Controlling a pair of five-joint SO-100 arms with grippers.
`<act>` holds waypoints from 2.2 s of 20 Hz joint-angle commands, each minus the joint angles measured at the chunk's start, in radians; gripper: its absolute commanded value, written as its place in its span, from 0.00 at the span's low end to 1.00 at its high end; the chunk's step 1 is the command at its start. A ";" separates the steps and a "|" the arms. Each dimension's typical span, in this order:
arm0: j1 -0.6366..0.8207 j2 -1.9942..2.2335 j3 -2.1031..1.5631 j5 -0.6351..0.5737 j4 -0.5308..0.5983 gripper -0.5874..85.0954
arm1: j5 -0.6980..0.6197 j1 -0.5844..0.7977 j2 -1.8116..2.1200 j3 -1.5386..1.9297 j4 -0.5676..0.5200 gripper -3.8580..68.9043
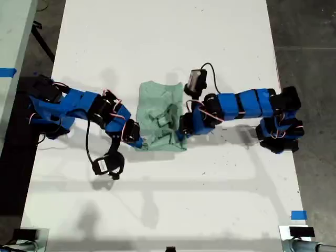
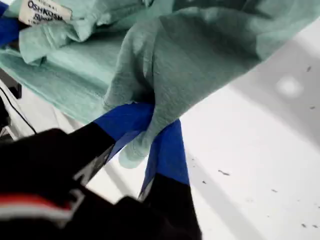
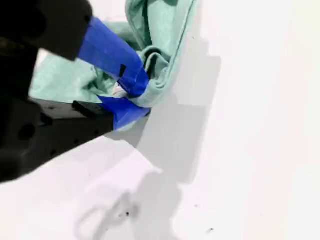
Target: Fold t-shirt
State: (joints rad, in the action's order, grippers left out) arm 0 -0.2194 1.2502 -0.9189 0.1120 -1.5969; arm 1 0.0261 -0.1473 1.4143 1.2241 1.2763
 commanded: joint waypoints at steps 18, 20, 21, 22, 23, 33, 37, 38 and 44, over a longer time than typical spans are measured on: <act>0.658 -0.003 0.006 -0.479 0.138 0.29 | -0.319 0.532 0.156 0.268 -0.569 0.35; 0.723 0.043 0.005 -0.571 0.187 0.43 | -0.472 0.589 0.183 0.288 -0.687 0.72; 0.769 0.072 0.000 -0.578 0.184 0.36 | -0.491 0.630 0.201 0.287 -0.686 0.71; 0.808 0.123 -0.028 -0.574 0.184 0.27 | -0.509 0.672 0.225 0.282 -0.655 0.68; 0.839 0.173 -0.049 -0.584 0.187 0.19 | -0.528 0.715 0.268 0.291 -0.617 0.65; 0.951 0.657 -0.595 -0.583 0.339 0.08 | -0.578 0.885 0.583 0.560 -0.486 0.52; 0.811 0.914 -1.022 -0.520 0.505 0.02 | -0.534 0.847 0.838 0.885 -0.422 0.45; 0.772 0.977 -1.143 -0.482 0.545 0.01 | -0.511 0.828 0.923 0.994 -0.410 0.44; 0.508 1.154 -1.591 -0.279 0.660 0.01 | -0.296 0.661 1.649 1.482 -0.201 0.18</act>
State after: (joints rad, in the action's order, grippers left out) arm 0 0.3543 2.3240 -2.4329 -0.2347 -0.9679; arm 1 -0.3007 0.5645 2.8087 2.6477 0.9910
